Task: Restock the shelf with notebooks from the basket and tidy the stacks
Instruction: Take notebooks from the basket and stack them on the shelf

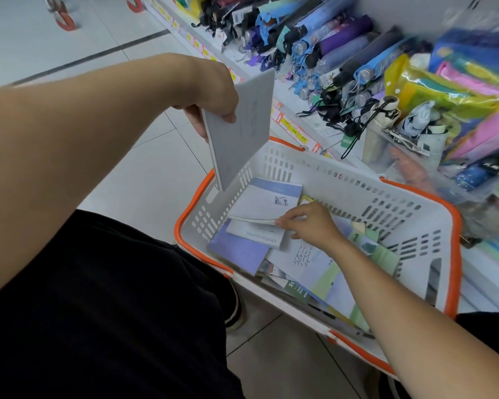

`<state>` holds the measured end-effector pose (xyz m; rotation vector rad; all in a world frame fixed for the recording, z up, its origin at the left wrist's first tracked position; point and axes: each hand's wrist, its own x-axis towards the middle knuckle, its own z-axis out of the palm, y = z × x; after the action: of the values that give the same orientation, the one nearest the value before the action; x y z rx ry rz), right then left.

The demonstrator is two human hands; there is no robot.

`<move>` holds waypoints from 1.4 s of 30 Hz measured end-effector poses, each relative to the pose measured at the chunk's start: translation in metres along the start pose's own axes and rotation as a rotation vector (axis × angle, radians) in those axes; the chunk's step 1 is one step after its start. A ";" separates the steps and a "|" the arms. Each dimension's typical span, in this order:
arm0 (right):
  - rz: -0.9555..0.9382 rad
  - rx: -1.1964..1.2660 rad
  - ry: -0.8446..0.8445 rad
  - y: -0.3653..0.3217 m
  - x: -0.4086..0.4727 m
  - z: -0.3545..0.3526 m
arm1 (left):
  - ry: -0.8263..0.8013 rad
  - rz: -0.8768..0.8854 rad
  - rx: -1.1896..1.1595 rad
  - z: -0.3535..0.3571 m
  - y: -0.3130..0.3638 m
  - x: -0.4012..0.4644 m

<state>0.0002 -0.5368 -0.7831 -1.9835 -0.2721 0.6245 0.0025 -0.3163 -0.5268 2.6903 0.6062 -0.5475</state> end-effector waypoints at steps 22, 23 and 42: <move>0.351 0.556 -0.140 -0.075 -0.024 -0.058 | 0.024 -0.006 -0.115 -0.008 0.000 0.004; 0.305 0.571 -0.115 -0.089 -0.027 -0.070 | 0.042 -0.017 -0.119 -0.009 -0.002 0.005; -0.089 0.332 0.336 -0.272 -0.099 -0.191 | -0.173 0.401 -1.406 -0.044 0.079 -0.056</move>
<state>0.0392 -0.5953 -0.4435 -1.7091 -0.0448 0.2517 0.0054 -0.3859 -0.4463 1.3357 0.2054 -0.1088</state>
